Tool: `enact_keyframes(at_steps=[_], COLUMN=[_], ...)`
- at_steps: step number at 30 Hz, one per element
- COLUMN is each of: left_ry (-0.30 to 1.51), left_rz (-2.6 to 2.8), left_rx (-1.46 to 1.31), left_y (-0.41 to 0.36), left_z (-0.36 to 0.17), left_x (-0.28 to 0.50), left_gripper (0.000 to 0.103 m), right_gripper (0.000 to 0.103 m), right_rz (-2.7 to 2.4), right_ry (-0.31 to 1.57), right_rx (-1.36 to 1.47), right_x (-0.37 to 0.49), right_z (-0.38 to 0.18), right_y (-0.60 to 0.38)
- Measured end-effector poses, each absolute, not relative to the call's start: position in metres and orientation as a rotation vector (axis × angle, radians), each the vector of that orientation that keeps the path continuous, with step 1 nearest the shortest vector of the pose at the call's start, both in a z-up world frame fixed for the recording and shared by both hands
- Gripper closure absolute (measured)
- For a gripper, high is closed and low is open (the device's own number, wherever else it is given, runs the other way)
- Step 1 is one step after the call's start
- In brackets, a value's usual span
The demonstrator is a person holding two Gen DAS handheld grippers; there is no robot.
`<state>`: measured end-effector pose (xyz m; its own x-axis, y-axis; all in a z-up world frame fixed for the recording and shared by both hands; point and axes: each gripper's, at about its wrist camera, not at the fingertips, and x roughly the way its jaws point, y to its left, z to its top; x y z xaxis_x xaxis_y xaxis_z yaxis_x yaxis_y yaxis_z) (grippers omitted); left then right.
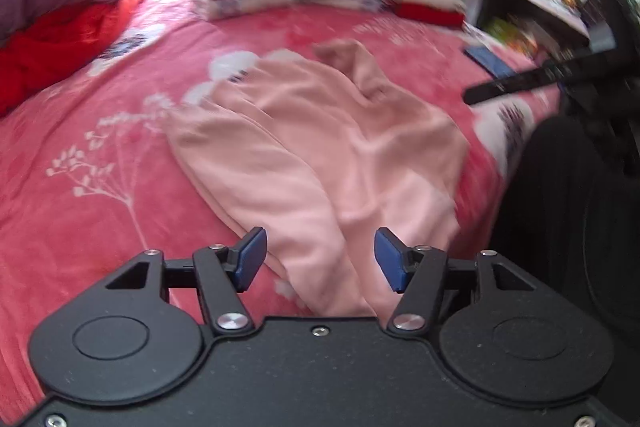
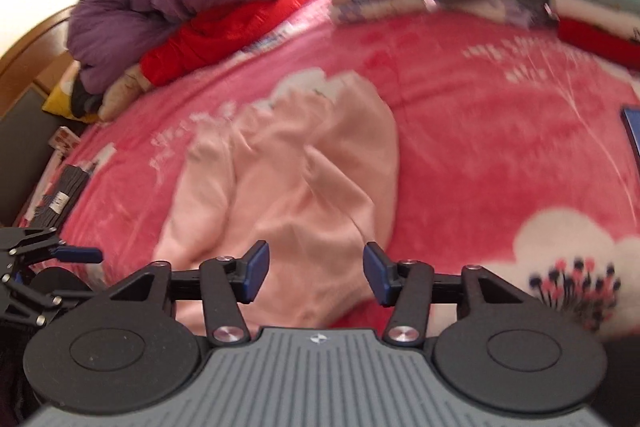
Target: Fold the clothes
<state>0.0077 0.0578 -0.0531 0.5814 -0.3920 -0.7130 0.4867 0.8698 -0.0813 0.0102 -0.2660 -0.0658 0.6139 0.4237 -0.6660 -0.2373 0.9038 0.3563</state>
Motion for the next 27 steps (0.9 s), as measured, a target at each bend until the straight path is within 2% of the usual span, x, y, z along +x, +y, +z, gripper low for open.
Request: enact_keyframes(at_steps=[7, 16, 20, 24, 26, 27], left_ry=[0.852, 0.902, 0.909, 0.907, 0.906, 0.905], left_rz=[-0.345, -0.278, -0.346, -0.389, -0.41, -0.421], left_rx=[-0.182, -0.41, -0.471, -0.517, -0.54, -0.552], left_y=[0.091, 0.122, 0.128, 0.133, 0.135, 0.137], left_z=[-0.075, -0.116, -0.133, -0.143, -0.148, -0.151], left_x=[0.086, 0.168, 0.18, 0.183, 0.185, 0.186], left_gripper=[0.038, 0.038, 0.038, 0.039, 0.048, 0.058], right_gripper=[0.048, 0.047, 0.036, 0.036, 0.036, 0.036], right_rz=[0.454, 0.451, 0.453, 0.46, 0.468, 0.472], right_ry=[0.737, 0.746, 0.796, 0.844, 0.867, 0.878], right_rx=[0.19, 0.085, 0.042, 0.04, 0.052, 0.057], right_x=[0.06, 0.158, 0.196, 0.218, 0.226, 0.229], right_z=[-0.04, -0.057, -0.076, -0.096, -0.105, -0.11], right_y=[-0.23, -0.189, -0.179, -0.18, -0.183, -0.185])
